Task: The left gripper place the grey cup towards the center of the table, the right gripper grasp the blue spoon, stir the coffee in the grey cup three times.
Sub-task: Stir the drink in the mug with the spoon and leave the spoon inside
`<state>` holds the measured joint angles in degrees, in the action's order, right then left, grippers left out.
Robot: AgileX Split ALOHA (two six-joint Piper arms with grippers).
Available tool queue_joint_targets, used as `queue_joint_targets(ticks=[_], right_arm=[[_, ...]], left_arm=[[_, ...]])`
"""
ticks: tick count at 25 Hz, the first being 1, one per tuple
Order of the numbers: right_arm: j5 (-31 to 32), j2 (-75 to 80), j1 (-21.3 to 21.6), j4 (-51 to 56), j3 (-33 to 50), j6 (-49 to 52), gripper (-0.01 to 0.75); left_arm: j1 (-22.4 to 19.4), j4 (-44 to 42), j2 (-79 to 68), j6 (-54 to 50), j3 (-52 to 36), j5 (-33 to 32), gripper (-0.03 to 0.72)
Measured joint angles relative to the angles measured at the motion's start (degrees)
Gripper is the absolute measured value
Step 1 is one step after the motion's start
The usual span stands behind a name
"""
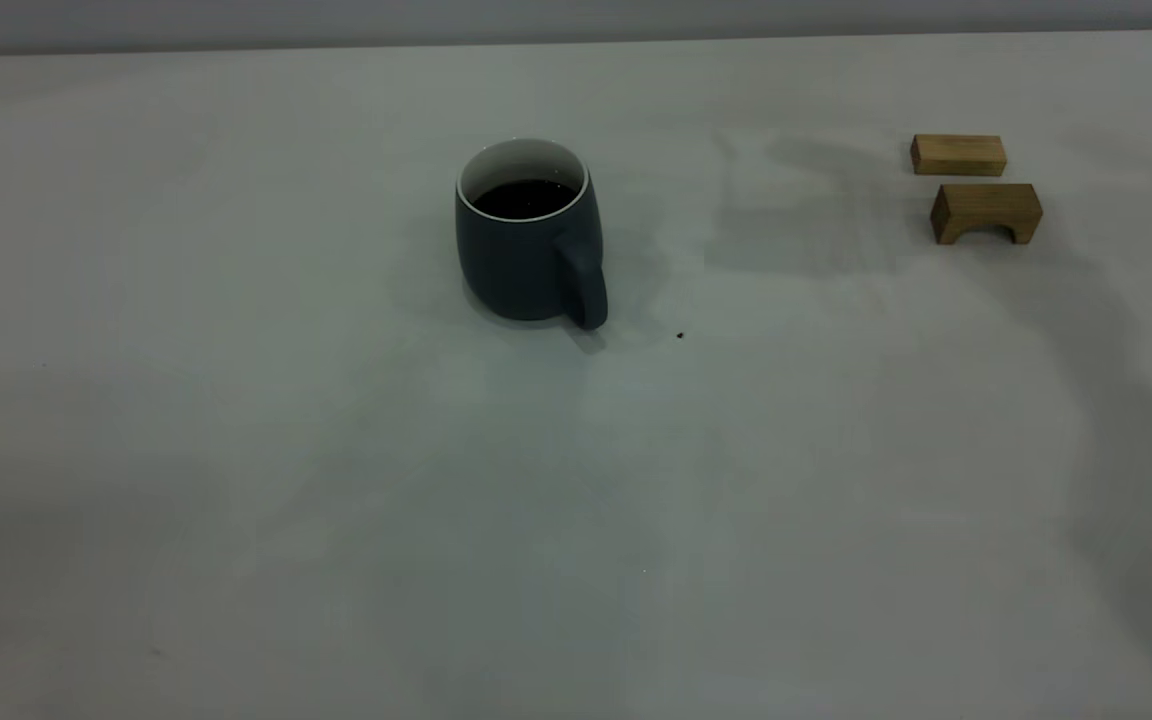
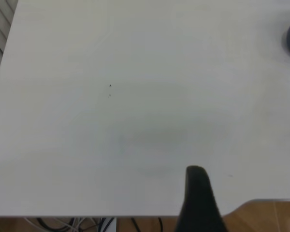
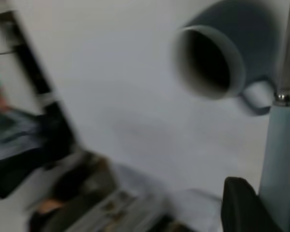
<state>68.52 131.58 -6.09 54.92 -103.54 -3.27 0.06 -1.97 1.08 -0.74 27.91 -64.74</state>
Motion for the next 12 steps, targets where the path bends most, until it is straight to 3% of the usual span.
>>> queue_joint_targets(ticks=[6, 12], right_arm=[[0.0, 0.0, -4.4, 10.1, 0.0, 8.0, 0.145], [-0.2, 0.0, -9.0, 15.6, 0.0, 26.1, 0.145]], left_arm=[[0.0, 0.0, 0.0, 0.0, 0.0, 0.0, 0.587], [0.0, 0.0, 0.0, 0.0, 0.0, 0.0, 0.587]])
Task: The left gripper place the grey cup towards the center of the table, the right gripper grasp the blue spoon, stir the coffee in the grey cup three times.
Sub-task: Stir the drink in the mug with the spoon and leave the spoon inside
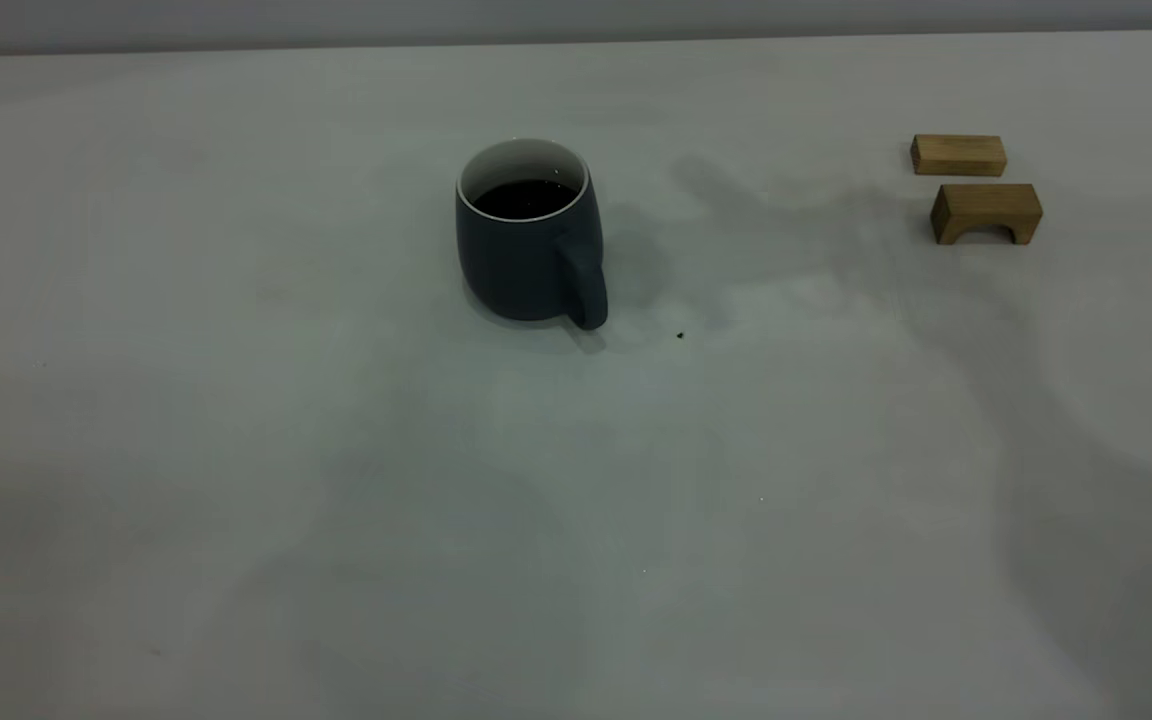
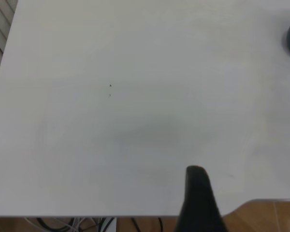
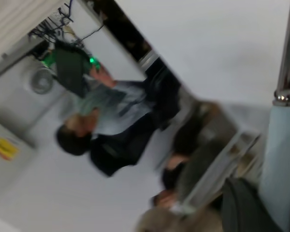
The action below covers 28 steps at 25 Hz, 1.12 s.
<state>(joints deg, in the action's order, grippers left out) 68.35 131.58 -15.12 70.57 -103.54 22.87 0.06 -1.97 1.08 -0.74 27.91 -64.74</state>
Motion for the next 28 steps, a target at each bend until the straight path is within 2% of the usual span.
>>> queue_joint_targets(ticks=[6, 12, 19, 28], right_arm=[[-2.2, 0.0, -5.3, 1.9, 0.0, 17.5, 0.145], [-4.9, 0.9, -8.1, 8.3, 0.0, 27.8, 0.145], [-9.2, 7.1, -8.8, 17.4, 0.0, 29.1, 0.145], [-11.6, 11.8, -4.9, 19.6, 0.0, 28.9, 0.145]], left_arm=[[0.0, 0.0, 0.0, 0.0, 0.0, 0.0, 0.587], [0.0, 0.0, 0.0, 0.0, 0.0, 0.0, 0.587], [0.0, 0.0, 0.0, 0.0, 0.0, 0.0, 0.587], [0.0, 0.0, 0.0, 0.0, 0.0, 0.0, 0.587]])
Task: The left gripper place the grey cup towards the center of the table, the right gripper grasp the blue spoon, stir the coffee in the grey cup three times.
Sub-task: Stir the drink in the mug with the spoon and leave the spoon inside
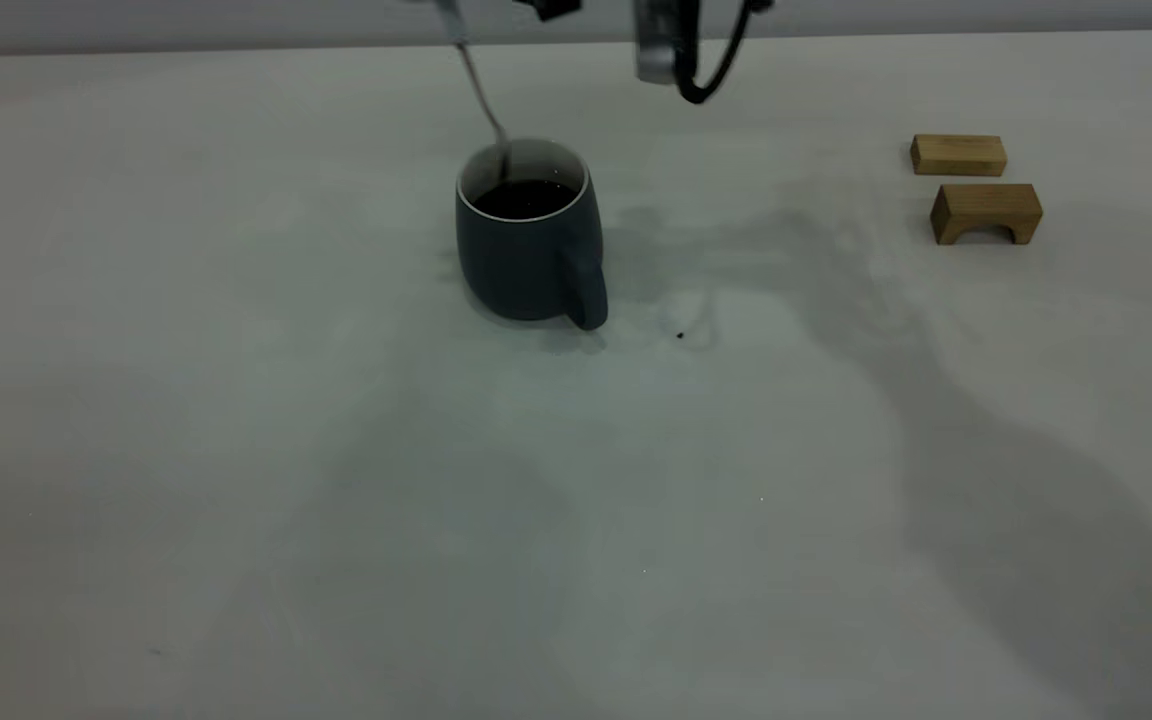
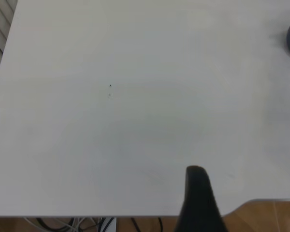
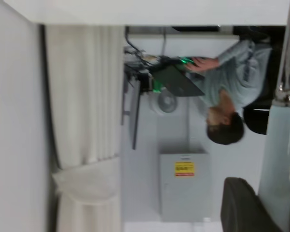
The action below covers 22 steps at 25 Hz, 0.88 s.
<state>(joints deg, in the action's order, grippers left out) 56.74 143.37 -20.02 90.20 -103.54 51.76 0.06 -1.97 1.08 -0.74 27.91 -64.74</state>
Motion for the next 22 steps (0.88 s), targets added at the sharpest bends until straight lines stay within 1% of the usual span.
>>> queue_joint_targets(ticks=[8, 16, 22], right_arm=[[-0.5, 4.1, 0.6, 3.7, 0.0, -1.8, 0.145], [-1.4, 7.9, 0.6, 9.3, 0.0, -10.0, 0.145], [-5.0, 8.5, 0.7, 10.2, 0.0, -14.9, 0.145]], left_arm=[[0.0, 0.0, 0.0, 0.0, 0.0, 0.0, 0.587], [0.0, 0.0, 0.0, 0.0, 0.0, 0.0, 0.587], [0.0, 0.0, 0.0, 0.0, 0.0, 0.0, 0.587]])
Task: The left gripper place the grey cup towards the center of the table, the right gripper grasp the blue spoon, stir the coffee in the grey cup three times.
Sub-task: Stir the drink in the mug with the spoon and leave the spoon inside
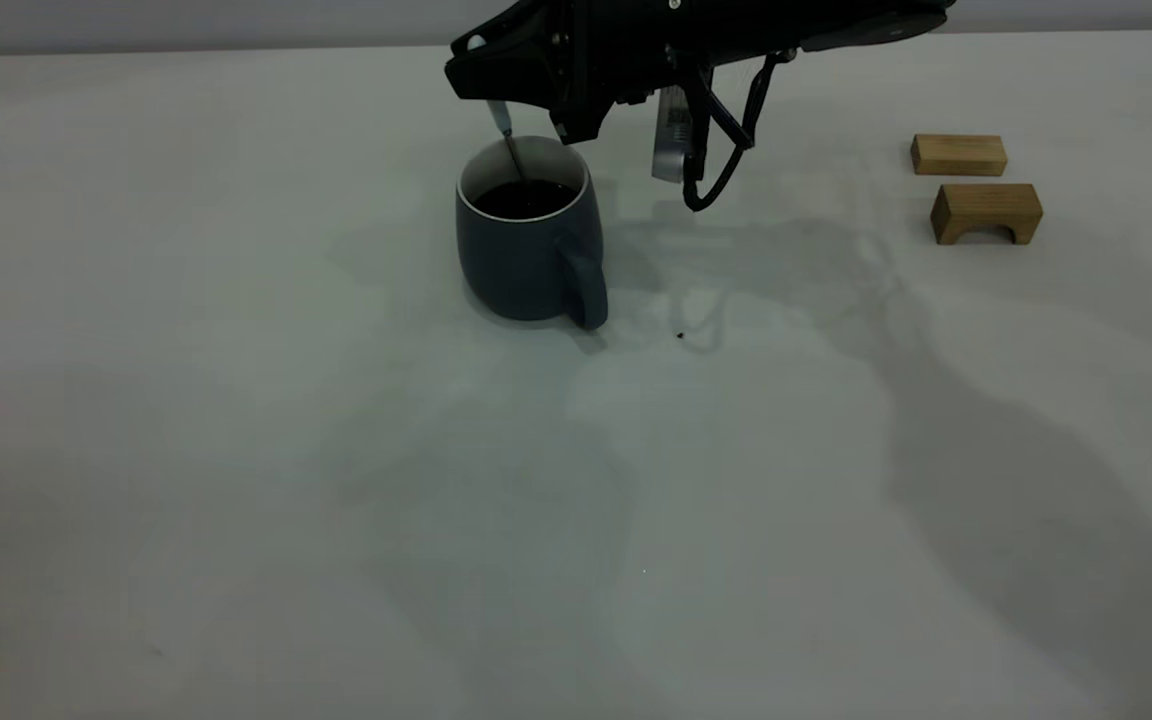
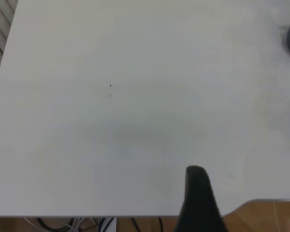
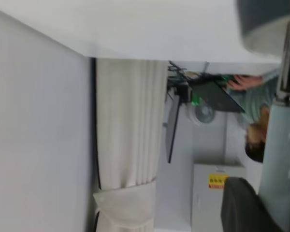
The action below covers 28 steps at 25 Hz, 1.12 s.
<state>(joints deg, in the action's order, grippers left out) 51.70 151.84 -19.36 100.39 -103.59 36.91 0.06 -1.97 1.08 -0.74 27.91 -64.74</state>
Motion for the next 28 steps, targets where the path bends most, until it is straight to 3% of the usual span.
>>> queue_joint_targets(ticks=[8, 19, 23, 28], right_arm=[[2.5, 0.0, 2.5, -4.8, -0.1, 0.4, 0.145], [10.7, 0.0, 3.3, -11.4, -0.4, 20.5, 0.145], [11.5, 0.0, 2.6, -9.5, -0.4, 19.6, 0.145], [10.2, 0.0, 1.6, -6.4, -0.4, 10.1, 0.145]], left_arm=[[0.0, 0.0, 0.0, 0.0, 0.0, 0.0, 0.587], [0.0, 0.0, 0.0, 0.0, 0.0, 0.0, 0.587], [0.0, 0.0, 0.0, 0.0, 0.0, 0.0, 0.587], [0.0, 0.0, 0.0, 0.0, 0.0, 0.0, 0.586]])
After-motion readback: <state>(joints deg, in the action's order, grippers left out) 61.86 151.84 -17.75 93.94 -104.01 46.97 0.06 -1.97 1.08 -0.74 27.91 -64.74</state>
